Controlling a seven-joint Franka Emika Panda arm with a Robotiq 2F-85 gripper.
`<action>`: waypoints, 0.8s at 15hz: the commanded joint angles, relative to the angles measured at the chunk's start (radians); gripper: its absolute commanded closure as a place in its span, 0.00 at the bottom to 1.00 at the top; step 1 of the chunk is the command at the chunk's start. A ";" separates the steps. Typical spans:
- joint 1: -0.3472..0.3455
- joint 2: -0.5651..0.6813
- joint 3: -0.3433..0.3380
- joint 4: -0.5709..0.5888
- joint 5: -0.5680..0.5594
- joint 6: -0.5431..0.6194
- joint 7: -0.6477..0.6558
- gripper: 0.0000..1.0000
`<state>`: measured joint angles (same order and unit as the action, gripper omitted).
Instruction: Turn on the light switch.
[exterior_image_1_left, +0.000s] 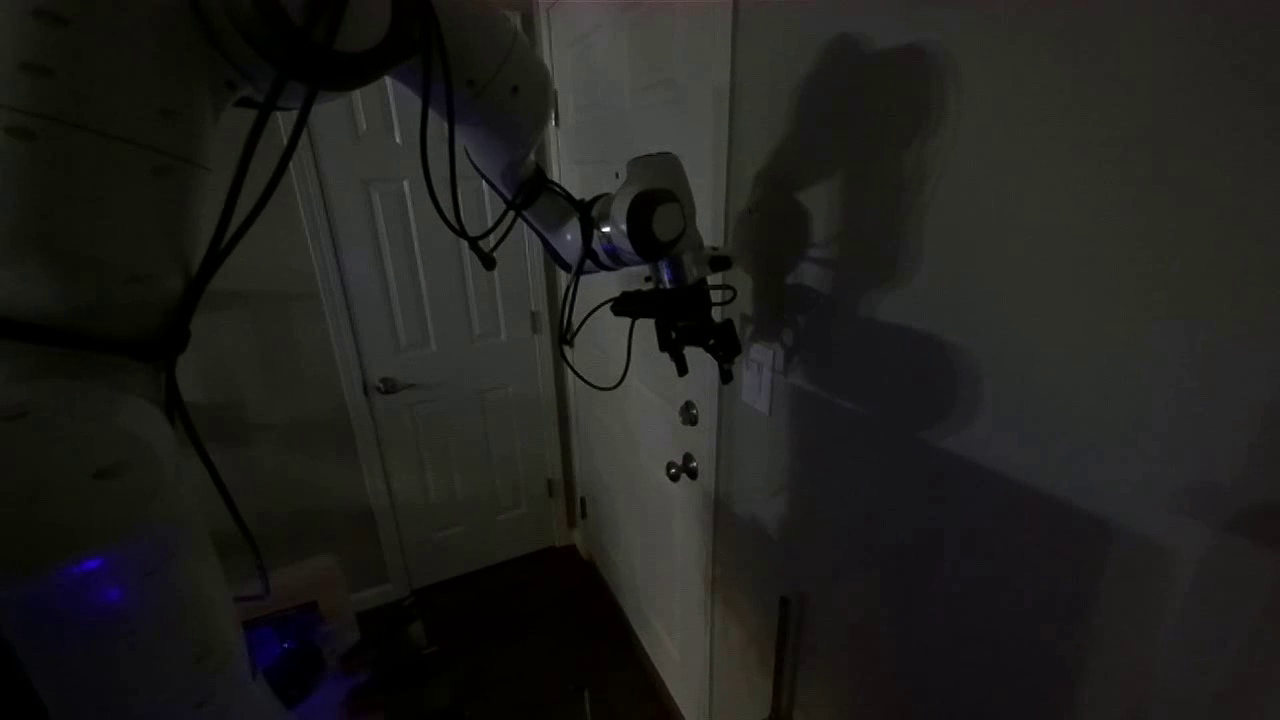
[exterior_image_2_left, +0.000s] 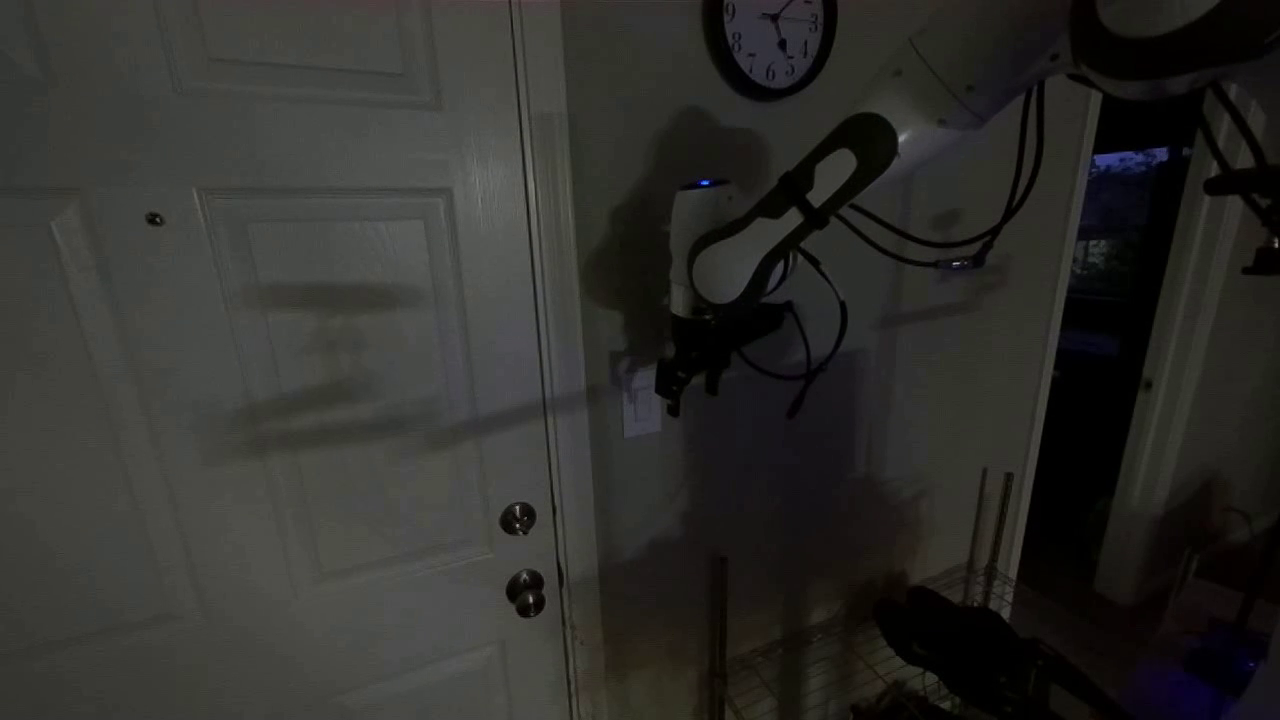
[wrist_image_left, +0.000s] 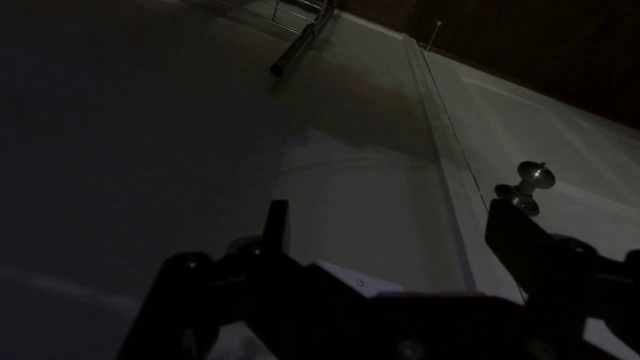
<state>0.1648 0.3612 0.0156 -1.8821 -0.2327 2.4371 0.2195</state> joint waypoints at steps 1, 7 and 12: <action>0.002 0.000 -0.002 0.002 0.002 -0.003 -0.002 0.00; 0.007 -0.029 -0.009 -0.033 -0.009 0.026 0.021 0.40; 0.008 -0.029 -0.005 -0.038 0.009 0.035 0.044 0.72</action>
<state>0.1655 0.3598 0.0145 -1.8815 -0.2316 2.4383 0.2250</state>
